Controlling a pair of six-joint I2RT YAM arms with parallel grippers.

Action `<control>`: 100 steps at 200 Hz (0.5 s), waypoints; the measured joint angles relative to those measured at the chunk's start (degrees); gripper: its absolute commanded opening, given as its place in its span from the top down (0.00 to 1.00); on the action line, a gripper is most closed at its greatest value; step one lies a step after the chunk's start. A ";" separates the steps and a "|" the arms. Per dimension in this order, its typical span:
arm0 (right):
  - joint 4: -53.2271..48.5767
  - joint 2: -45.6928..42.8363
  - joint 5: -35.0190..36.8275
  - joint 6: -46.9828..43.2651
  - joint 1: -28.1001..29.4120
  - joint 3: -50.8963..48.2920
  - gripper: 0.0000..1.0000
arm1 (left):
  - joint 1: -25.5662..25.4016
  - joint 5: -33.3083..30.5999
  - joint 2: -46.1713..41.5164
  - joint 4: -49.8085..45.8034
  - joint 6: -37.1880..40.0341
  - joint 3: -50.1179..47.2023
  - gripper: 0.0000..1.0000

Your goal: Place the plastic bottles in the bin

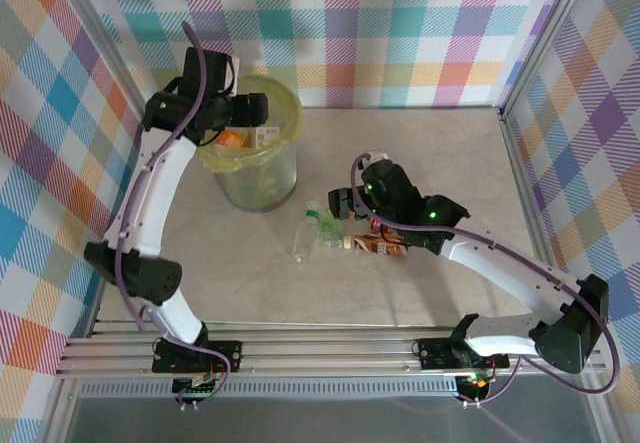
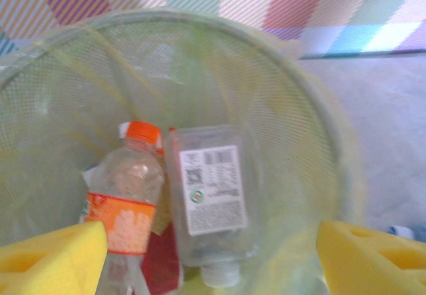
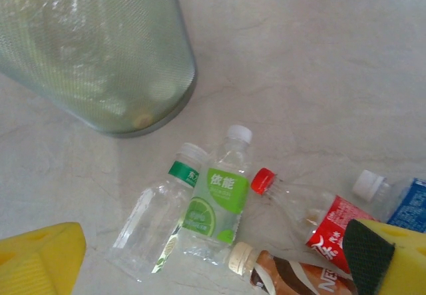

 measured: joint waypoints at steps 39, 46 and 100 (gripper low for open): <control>-2.08 -2.97 0.24 3.87 -4.44 -0.55 0.00 | -5.84 -1.25 -10.29 6.54 -4.17 -12.59 0.18; -2.43 -3.45 0.11 4.59 -5.46 -0.98 0.00 | -6.95 -1.79 -11.54 7.34 -4.81 -14.51 0.17; -6.25 -6.62 -1.38 9.62 -12.11 -5.84 0.00 | -18.29 -8.87 -18.49 13.44 -9.33 -29.09 0.08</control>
